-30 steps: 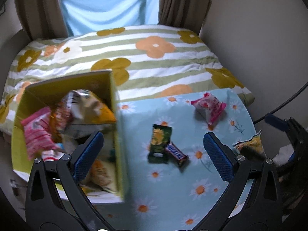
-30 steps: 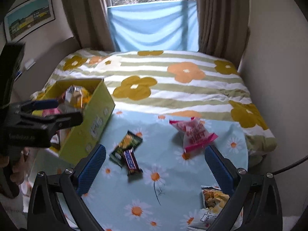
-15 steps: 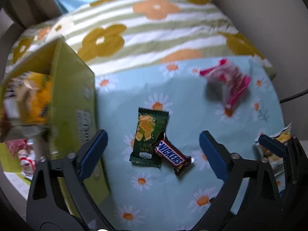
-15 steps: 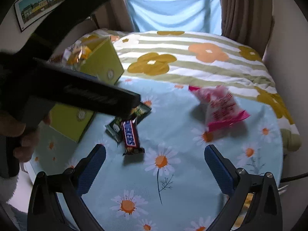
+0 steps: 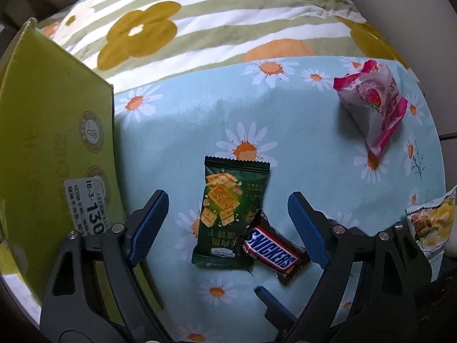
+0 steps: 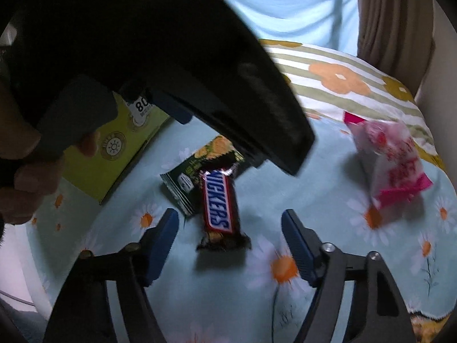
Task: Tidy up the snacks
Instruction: 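Grasp the Snickers bar with the right gripper while the left gripper grasps the green cracker packet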
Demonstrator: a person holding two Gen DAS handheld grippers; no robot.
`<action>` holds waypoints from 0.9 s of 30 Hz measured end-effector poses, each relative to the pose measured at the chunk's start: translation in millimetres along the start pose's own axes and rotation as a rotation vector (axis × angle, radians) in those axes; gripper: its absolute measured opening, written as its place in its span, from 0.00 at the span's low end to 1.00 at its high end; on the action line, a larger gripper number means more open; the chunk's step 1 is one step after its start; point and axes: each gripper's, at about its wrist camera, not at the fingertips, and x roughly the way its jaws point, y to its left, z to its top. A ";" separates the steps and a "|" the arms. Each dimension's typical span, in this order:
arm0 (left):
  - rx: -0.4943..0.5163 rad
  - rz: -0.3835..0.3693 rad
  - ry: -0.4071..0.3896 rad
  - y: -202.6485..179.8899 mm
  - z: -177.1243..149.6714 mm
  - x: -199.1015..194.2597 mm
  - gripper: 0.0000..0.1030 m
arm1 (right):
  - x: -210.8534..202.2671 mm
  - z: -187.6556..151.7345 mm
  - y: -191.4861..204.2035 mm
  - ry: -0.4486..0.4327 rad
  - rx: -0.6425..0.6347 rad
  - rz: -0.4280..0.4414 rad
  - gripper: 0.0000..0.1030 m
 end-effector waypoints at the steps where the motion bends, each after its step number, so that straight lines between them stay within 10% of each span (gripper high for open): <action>1: 0.004 0.001 0.003 -0.8 0.5 1.3 0.83 | 1.8 1.0 1.1 -0.002 -0.010 -0.002 0.58; 11: 0.020 0.005 0.021 -2.3 3.7 10.7 0.82 | 13.7 3.8 5.9 0.005 -0.074 -0.006 0.25; 27: 0.020 -0.064 0.007 -10.7 -5.3 4.9 0.79 | -15.2 -26.5 15.0 0.044 -0.143 -0.077 0.25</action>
